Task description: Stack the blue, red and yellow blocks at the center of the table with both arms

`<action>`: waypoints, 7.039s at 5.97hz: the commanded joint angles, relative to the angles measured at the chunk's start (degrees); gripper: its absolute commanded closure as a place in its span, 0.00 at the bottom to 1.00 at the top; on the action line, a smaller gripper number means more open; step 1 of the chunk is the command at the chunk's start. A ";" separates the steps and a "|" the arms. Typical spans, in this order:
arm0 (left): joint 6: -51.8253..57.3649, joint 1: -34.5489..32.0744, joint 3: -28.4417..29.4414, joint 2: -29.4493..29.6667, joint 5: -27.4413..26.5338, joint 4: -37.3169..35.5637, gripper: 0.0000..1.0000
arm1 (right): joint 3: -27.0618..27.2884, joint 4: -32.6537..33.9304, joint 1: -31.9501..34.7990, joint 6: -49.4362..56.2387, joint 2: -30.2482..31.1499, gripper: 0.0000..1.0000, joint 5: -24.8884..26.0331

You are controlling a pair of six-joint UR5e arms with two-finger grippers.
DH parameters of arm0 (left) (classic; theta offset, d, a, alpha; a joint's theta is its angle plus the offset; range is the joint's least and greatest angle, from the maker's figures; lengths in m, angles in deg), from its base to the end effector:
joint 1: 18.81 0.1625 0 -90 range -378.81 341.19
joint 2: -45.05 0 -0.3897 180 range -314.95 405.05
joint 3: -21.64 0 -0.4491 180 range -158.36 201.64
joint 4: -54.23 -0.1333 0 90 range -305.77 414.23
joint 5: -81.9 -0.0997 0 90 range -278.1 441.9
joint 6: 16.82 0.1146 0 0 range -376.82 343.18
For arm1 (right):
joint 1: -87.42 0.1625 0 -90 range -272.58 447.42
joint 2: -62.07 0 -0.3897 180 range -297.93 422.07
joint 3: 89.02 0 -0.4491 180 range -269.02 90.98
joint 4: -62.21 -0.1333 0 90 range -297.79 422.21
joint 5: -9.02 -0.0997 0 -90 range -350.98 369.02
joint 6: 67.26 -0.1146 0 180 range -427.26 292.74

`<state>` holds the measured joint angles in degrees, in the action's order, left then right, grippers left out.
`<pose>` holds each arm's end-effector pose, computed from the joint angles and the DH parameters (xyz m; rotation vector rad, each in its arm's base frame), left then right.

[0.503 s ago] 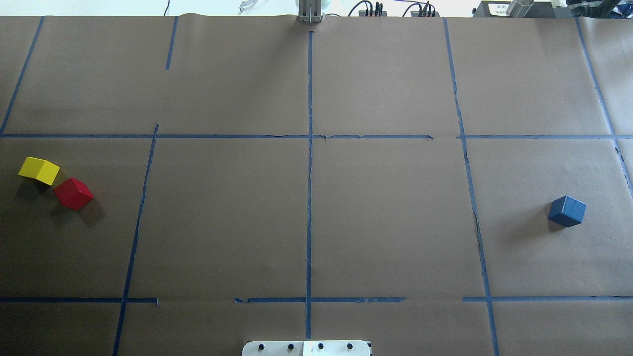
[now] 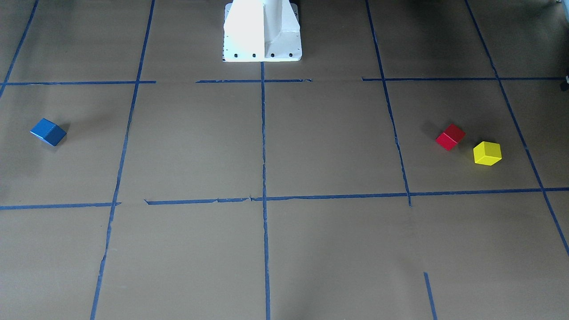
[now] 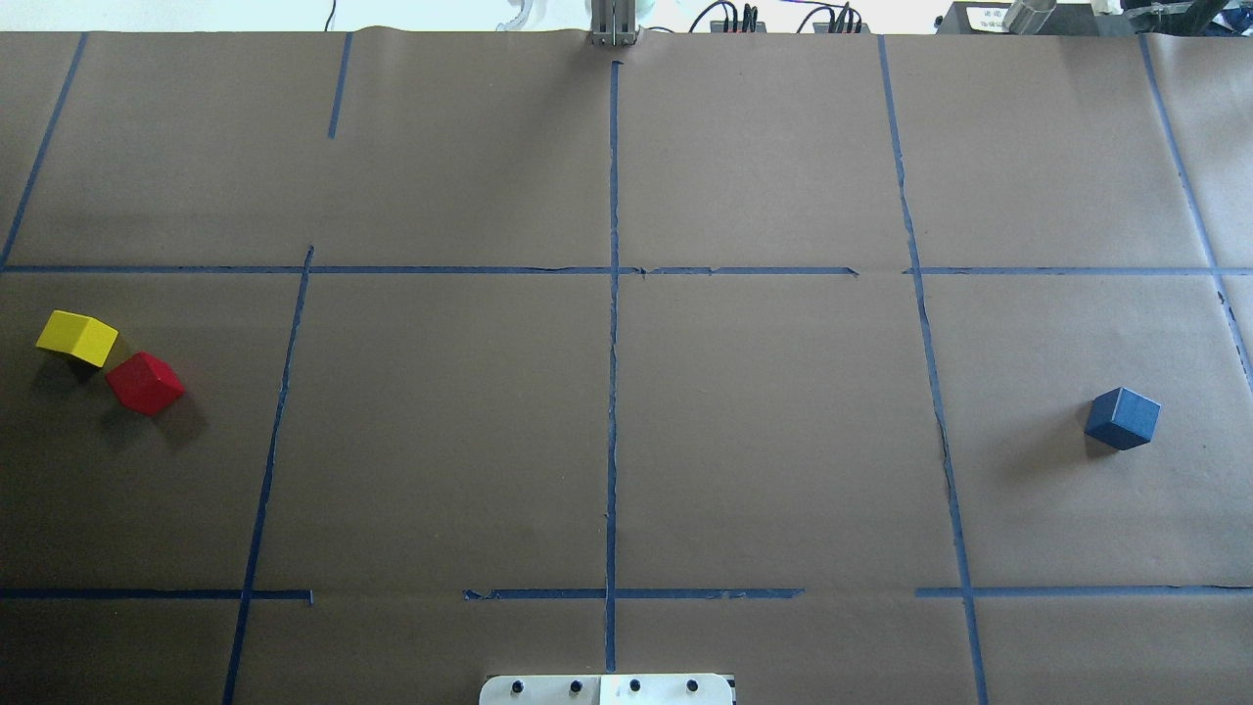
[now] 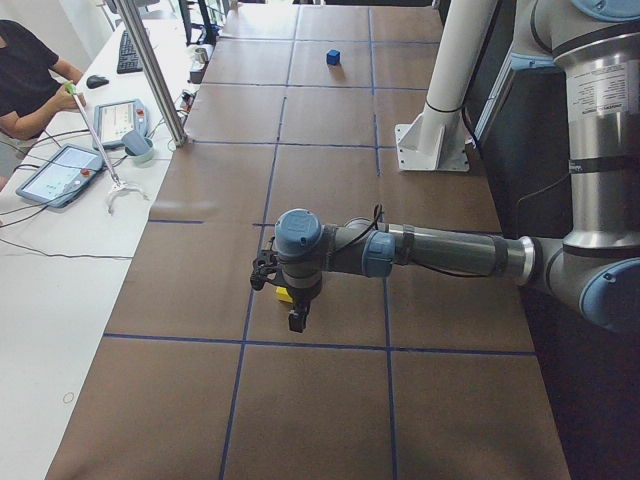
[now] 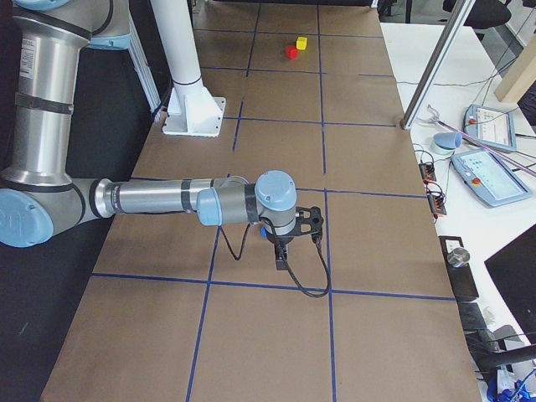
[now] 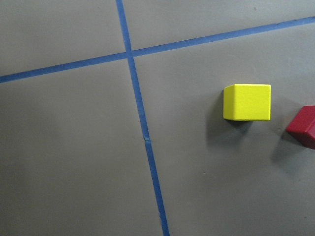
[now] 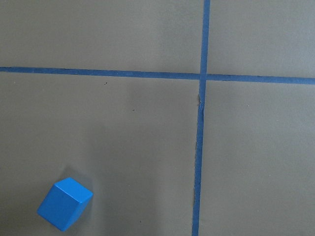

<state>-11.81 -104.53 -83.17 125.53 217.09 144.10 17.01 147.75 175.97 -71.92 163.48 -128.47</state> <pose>-0.0153 -0.4918 0.5769 0.0905 0.7888 0.1891 0.0366 -0.4823 0.5691 0.1050 -0.8337 -0.0130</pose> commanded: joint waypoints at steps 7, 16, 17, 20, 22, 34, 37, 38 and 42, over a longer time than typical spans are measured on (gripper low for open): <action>-0.01 2.49 -0.82 -0.59 5.26 0.49 0.00 | 0.67 -7.09 -8.16 -4.08 1.68 0.00 -3.42; -0.01 2.57 -1.18 -0.59 5.26 1.28 0.00 | -3.71 -24.54 -38.00 -61.52 1.69 0.04 15.58; -0.01 2.49 -1.26 -0.67 5.26 1.37 0.00 | -4.34 -24.54 -38.45 -61.52 1.43 0.04 15.76; -0.18 2.49 -1.27 -0.67 5.34 2.51 0.00 | -5.13 -24.54 -39.07 -63.53 -0.86 0.77 15.94; -0.18 2.49 -1.35 -0.76 5.34 2.51 0.00 | -4.18 -24.45 -38.02 -63.54 -3.48 1.00 16.02; -0.18 2.40 -2.32 -0.76 7.18 2.51 0.00 | -24.29 -5.47 -61.65 -71.54 -57.64 0.97 29.65; -0.18 2.40 -2.32 -0.76 7.19 2.51 0.00 | -25.79 -4.86 -64.37 -70.31 -58.17 0.00 34.54; -0.18 2.40 -2.32 -0.67 7.19 2.51 0.00 | -24.83 -3.90 -64.29 -65.96 -58.25 0.00 34.31; -3.07 4.06 -1.88 0.20 6.75 2.60 0.00 | -1.06 5.34 -48.25 -65.39 -50.74 0.00 18.69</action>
<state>-13.75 -101.09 -85.19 125.55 223.97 146.67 10.58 152.47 123.41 -137.41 109.39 -105.46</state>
